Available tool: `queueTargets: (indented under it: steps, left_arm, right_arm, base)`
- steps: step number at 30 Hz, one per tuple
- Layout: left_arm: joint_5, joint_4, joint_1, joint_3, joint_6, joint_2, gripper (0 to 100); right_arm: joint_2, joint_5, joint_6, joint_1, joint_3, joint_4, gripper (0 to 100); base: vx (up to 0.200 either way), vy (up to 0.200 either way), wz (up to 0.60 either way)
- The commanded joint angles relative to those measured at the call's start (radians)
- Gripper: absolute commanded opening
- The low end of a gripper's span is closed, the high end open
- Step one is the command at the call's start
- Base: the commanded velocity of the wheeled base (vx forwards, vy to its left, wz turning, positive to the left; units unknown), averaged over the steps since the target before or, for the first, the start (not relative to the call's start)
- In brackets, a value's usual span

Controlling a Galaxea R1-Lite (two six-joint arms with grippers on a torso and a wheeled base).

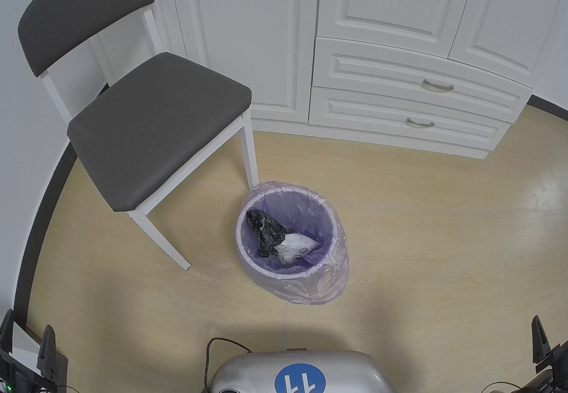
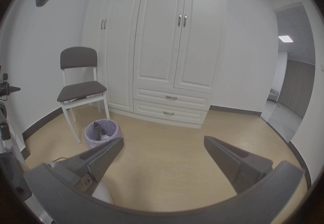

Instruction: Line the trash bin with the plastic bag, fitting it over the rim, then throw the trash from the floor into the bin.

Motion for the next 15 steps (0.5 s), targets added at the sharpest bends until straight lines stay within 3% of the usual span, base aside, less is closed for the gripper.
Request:
queueTargets:
  steps: [1,13,15]
  left_arm:
    - [0.001,0.004,0.0,0.019,-0.005,-0.014,100]
    - [-0.04,0.041,0.0,0.019,0.004,-0.014,100]
    - [-0.043,0.047,0.0,0.019,0.01,-0.014,100]
  right_arm:
    - [-0.014,-0.002,0.007,0.0,0.018,0.023,100]
    - [-0.014,0.023,0.01,0.0,0.018,0.025,100]
    - [-0.014,0.106,0.061,0.0,0.018,0.076,100]
  base:
    - [0.0,0.0,0.0]
    - [0.0,0.0,0.0]
    - [0.0,0.0,0.0]
